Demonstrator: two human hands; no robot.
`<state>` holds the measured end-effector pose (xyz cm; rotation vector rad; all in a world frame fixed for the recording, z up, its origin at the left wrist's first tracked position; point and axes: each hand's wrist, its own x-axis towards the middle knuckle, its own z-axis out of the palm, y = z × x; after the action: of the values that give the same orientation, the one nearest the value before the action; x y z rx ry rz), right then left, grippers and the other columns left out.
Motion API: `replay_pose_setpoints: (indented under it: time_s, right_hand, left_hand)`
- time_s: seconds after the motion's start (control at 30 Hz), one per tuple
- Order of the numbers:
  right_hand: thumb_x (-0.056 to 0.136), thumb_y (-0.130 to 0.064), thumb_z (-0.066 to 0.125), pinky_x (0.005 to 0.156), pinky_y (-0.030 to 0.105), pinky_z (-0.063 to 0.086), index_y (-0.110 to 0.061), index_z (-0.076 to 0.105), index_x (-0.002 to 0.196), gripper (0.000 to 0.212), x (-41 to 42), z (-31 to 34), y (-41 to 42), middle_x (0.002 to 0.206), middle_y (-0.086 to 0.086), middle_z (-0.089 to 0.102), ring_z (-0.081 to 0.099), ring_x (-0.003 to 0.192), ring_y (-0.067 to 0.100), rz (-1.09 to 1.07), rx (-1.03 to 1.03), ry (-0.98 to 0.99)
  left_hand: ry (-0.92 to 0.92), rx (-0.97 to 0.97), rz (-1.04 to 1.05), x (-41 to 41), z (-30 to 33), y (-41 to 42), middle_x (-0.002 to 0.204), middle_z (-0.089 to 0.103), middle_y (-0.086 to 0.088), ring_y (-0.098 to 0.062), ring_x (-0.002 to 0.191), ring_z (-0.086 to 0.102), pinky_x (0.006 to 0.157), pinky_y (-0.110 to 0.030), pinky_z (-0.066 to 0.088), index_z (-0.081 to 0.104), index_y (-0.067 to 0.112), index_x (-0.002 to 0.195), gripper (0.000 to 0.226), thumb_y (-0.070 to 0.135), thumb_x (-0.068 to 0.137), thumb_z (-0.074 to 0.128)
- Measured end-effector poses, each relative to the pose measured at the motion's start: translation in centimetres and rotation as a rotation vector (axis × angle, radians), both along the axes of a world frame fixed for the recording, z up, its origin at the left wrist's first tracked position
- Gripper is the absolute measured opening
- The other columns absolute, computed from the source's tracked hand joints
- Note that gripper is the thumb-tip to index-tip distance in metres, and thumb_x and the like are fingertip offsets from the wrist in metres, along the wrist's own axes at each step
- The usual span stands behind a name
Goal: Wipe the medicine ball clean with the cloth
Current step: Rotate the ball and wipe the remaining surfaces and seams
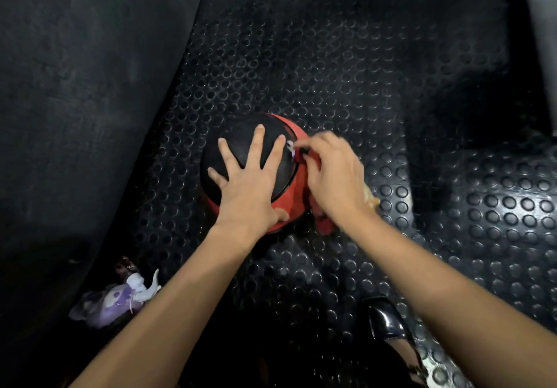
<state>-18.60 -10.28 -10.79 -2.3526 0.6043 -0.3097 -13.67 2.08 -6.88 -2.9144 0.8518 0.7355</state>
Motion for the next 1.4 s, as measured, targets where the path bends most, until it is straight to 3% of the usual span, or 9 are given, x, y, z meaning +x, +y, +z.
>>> replay_pose_setpoints:
  time_s: [0.3,0.53,0.63,0.73,0.8,0.93,1.03,1.23,1.4]
  right_hand:
    - [0.087,-0.013,0.059,0.078,0.030,0.045,-0.030,0.068,0.102,0.024,-2.3,0.4,1.2,0.102,-0.013,0.062,0.055,0.097,0.013,-0.014,0.103,-0.020]
    - [0.087,-0.010,0.052,0.083,0.035,0.045,-0.030,0.068,0.105,0.031,2.7,-0.4,-2.4,0.111,-0.005,0.064,0.058,0.106,0.021,-0.057,0.091,0.117]
    - [0.088,-0.014,0.057,0.078,0.031,0.044,-0.031,0.067,0.102,0.024,0.2,-0.7,-1.1,0.106,-0.011,0.063,0.057,0.101,0.016,-0.068,0.113,0.062]
    - [0.085,-0.012,0.060,0.077,0.030,0.044,-0.030,0.067,0.102,0.026,-1.5,-1.0,0.1,0.103,-0.015,0.062,0.056,0.098,0.013,-0.061,0.101,0.011]
    - [0.085,-0.012,0.061,0.077,0.029,0.045,-0.030,0.066,0.105,0.028,-2.1,-1.0,0.8,0.103,-0.016,0.061,0.055,0.098,0.011,-0.037,0.104,0.000]
    - [0.087,-0.013,0.060,0.077,0.022,0.041,-0.031,0.063,0.111,0.030,-3.0,-0.4,2.2,0.104,-0.018,0.057,0.052,0.099,0.009,0.010,0.122,-0.011]
    - [0.087,-0.012,0.058,0.071,0.022,0.037,-0.031,0.065,0.109,0.029,-2.1,-0.4,2.2,0.103,-0.018,0.057,0.050,0.096,0.008,0.036,0.090,-0.014]
    - [0.089,-0.012,0.054,0.076,0.031,0.042,-0.029,0.066,0.108,0.028,1.9,-0.3,1.5,0.107,-0.010,0.060,0.053,0.100,0.016,-0.056,0.090,0.033]
    - [0.087,-0.015,0.050,0.058,0.027,0.045,-0.027,0.068,0.102,0.026,-0.6,0.5,3.5,0.094,-0.008,0.061,0.054,0.084,0.017,0.113,-0.063,-0.083]
  left_hand:
    - [0.021,0.023,0.003,0.6,0.3,0.5,0.151,-0.033,0.013,-0.049,0.137,-0.024,0.108,-0.071,0.011,-0.017,0.037,0.148,0.127,0.044,0.067,0.081]
    - [0.010,0.029,-0.103,0.6,0.4,0.5,0.152,-0.032,0.012,-0.050,0.137,-0.025,0.106,-0.072,0.012,-0.016,0.038,0.148,0.125,0.044,0.067,0.080]
    - [0.076,-0.061,-0.089,1.8,0.8,1.3,0.154,-0.016,0.022,-0.041,0.142,-0.017,0.109,-0.069,0.012,0.003,0.043,0.149,0.112,0.049,0.067,0.079]
    - [0.081,-0.378,0.108,3.4,1.2,1.0,0.148,0.031,0.014,-0.032,0.142,0.021,0.111,-0.062,0.022,0.039,0.035,0.139,0.071,0.070,0.077,0.049]
    - [-0.013,-0.508,0.253,4.0,0.7,0.3,0.141,0.044,0.006,-0.027,0.135,0.035,0.109,-0.056,0.028,0.048,0.028,0.134,0.051,0.055,0.092,0.040]
    - [-0.201,-0.386,0.268,3.8,-1.8,-0.1,0.151,0.035,0.007,-0.021,0.144,0.020,0.117,-0.052,0.008,0.040,0.024,0.144,0.049,0.041,0.102,0.022]
    - [-0.329,-0.430,0.221,3.9,-3.1,0.7,0.148,0.042,0.007,-0.019,0.142,0.027,0.117,-0.045,0.012,0.046,0.023,0.140,0.061,0.045,0.095,0.011]
    - [-0.382,-0.506,0.283,3.9,-3.6,1.5,0.141,0.050,0.006,-0.020,0.137,0.035,0.115,-0.046,0.022,0.054,0.022,0.134,0.051,0.037,0.095,0.024]
    - [-0.354,-0.565,0.336,4.3,-3.4,2.4,0.141,0.051,0.006,-0.019,0.137,0.035,0.113,-0.047,0.025,0.055,0.023,0.133,0.050,0.038,0.095,0.027]
